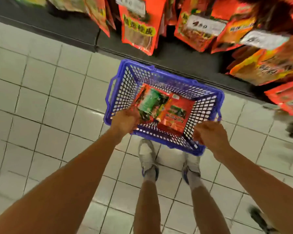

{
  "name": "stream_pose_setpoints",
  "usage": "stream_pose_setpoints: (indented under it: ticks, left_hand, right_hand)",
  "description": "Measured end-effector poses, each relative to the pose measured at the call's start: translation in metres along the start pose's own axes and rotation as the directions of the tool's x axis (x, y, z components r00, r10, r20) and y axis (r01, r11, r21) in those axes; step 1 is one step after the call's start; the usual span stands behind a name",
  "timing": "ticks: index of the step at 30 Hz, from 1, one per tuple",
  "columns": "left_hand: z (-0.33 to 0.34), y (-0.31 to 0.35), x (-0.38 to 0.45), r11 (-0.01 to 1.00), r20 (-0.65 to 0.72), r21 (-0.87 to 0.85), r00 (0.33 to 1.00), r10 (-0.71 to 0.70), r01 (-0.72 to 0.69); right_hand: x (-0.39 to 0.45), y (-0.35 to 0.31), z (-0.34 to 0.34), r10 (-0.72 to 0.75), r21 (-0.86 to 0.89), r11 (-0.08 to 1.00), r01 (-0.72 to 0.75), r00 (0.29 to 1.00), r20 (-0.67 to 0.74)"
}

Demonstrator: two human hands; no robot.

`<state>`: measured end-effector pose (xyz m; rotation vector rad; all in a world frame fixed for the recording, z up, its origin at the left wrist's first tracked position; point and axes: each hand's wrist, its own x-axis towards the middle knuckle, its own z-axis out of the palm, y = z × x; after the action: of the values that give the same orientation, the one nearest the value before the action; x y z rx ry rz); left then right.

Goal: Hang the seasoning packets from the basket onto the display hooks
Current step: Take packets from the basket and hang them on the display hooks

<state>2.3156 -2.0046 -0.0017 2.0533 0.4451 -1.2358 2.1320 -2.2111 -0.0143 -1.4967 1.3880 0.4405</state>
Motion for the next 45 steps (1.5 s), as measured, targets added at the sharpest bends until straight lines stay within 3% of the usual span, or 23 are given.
stream_pose_setpoints:
  ticks: [3,7,10,12,16,20,27,30,32,34,37,39,41,45]
  left_hand:
    - [0.020,-0.027,0.070,0.939,-0.029,0.341,0.998,0.060,-0.046]
    - [0.049,-0.055,0.144,0.833,-0.020,0.542,0.989,0.144,-0.110]
    - [0.070,-0.076,0.188,0.634,0.101,0.742,0.971,0.215,-0.218]
    - [0.080,-0.088,0.218,0.585,0.168,0.766,0.962,0.215,-0.265]
    - [0.104,-0.101,0.274,0.256,0.273,0.904,0.924,0.267,-0.341]
    - [0.127,-0.107,0.303,0.112,0.308,0.928,0.901,0.305,-0.355]
    - [0.138,-0.112,0.302,0.060,0.270,0.952,0.917,0.294,-0.299]
    - [0.118,-0.101,0.292,0.112,0.298,0.931,0.900,0.318,-0.347]
    - [0.101,-0.090,0.285,0.271,0.305,0.856,0.854,0.421,-0.439]
    - [0.082,-0.077,0.277,0.467,0.255,0.705,0.805,0.536,-0.534]
    - [0.056,-0.067,0.263,0.673,0.129,0.484,0.806,0.578,-0.560]
    - [0.044,-0.068,0.257,0.779,0.031,0.336,0.833,0.553,-0.529]
    - [0.038,-0.071,0.254,0.853,-0.026,0.191,0.867,0.498,-0.485]
    - [0.041,-0.077,0.248,0.924,-0.030,-0.016,0.924,0.381,-0.381]
  right_hand:
    - [0.060,0.029,0.032,-0.106,-0.314,0.940,0.132,0.990,0.098]
    - [0.135,0.060,0.076,-0.180,-0.527,0.826,0.198,0.980,0.086]
    - [0.179,0.080,0.099,-0.141,-0.622,0.759,0.194,0.981,0.135]
    - [0.201,0.090,0.107,-0.141,-0.666,0.720,0.195,0.981,0.134]
    - [0.233,0.094,0.114,-0.172,-0.734,0.650,0.199,0.979,0.113]
    - [0.255,0.090,0.111,-0.200,-0.771,0.612,0.179,0.978,0.068]
    - [0.263,0.091,0.110,-0.291,-0.743,0.628,0.229,0.955,0.048]
    - [0.257,0.090,0.110,-0.343,-0.716,0.644,0.270,0.938,0.045]
    - [0.254,0.088,0.110,-0.406,-0.732,0.594,0.333,0.910,0.085]
    - [0.254,0.087,0.109,-0.444,-0.797,0.453,0.400,0.876,0.187]
    - [0.269,0.088,0.101,-0.315,-0.871,0.035,0.490,0.833,0.455]
    - [0.283,0.092,0.097,-0.235,-0.841,-0.191,0.507,0.808,0.540]
    - [0.292,0.096,0.098,-0.258,-0.812,-0.271,0.517,0.774,0.579]
    - [0.297,0.102,0.108,-0.296,-0.746,-0.311,0.589,0.686,0.665]
